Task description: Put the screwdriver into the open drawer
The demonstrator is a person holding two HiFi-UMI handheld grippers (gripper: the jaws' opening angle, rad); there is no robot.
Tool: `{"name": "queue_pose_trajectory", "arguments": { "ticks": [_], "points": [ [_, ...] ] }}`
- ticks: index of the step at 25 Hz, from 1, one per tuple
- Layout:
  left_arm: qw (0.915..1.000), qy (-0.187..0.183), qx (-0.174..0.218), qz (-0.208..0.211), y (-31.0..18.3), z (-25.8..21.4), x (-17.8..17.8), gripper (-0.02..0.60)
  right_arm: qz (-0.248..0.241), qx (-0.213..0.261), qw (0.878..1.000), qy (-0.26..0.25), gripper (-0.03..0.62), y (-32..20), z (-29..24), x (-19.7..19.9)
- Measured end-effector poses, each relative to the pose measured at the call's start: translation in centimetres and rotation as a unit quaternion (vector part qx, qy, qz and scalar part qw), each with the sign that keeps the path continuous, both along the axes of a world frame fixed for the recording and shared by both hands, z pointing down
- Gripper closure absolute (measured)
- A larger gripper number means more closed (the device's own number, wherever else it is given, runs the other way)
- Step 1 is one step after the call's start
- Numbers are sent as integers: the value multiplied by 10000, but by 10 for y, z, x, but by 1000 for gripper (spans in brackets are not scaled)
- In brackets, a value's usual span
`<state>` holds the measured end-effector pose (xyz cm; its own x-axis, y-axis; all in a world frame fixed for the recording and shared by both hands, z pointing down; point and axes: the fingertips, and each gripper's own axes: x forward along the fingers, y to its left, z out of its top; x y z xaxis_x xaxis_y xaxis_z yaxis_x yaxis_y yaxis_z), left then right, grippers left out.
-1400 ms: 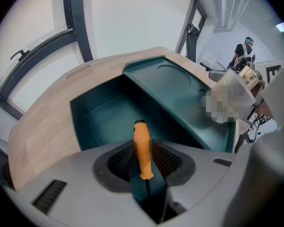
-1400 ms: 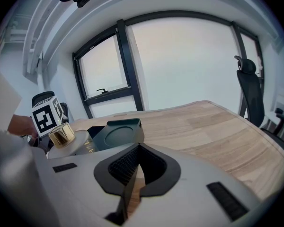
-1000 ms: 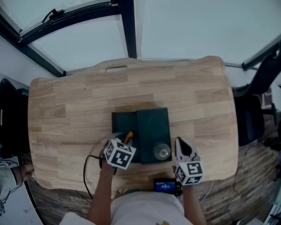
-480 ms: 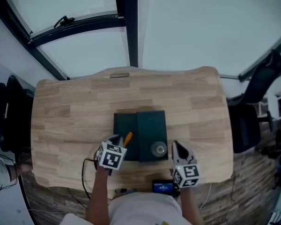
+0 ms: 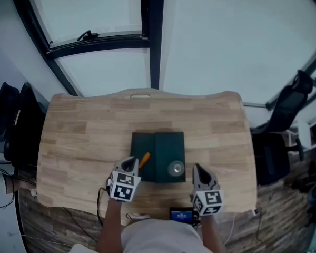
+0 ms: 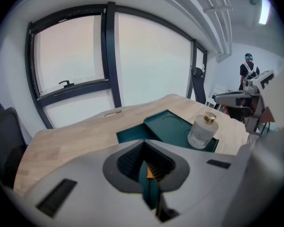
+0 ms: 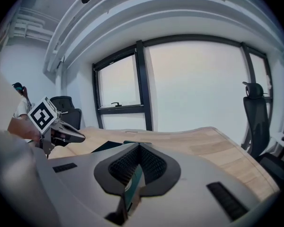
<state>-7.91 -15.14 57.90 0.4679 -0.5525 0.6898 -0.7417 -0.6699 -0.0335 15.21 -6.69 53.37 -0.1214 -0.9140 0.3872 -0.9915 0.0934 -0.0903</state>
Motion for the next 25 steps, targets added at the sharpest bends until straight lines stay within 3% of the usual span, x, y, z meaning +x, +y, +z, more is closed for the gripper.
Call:
{"name": "queue_pose_trajectory", "arguments": {
  "ticks": [12, 25],
  "points": [
    [9899, 1068, 766, -538, 18, -65, 7, 581, -66, 473, 9989, 1, 597, 16, -37, -3],
    [9823, 1317, 1277, -391, 45, -103, 11, 581, -106, 827, 9965, 79, 597, 38, -64, -15]
  ]
}}
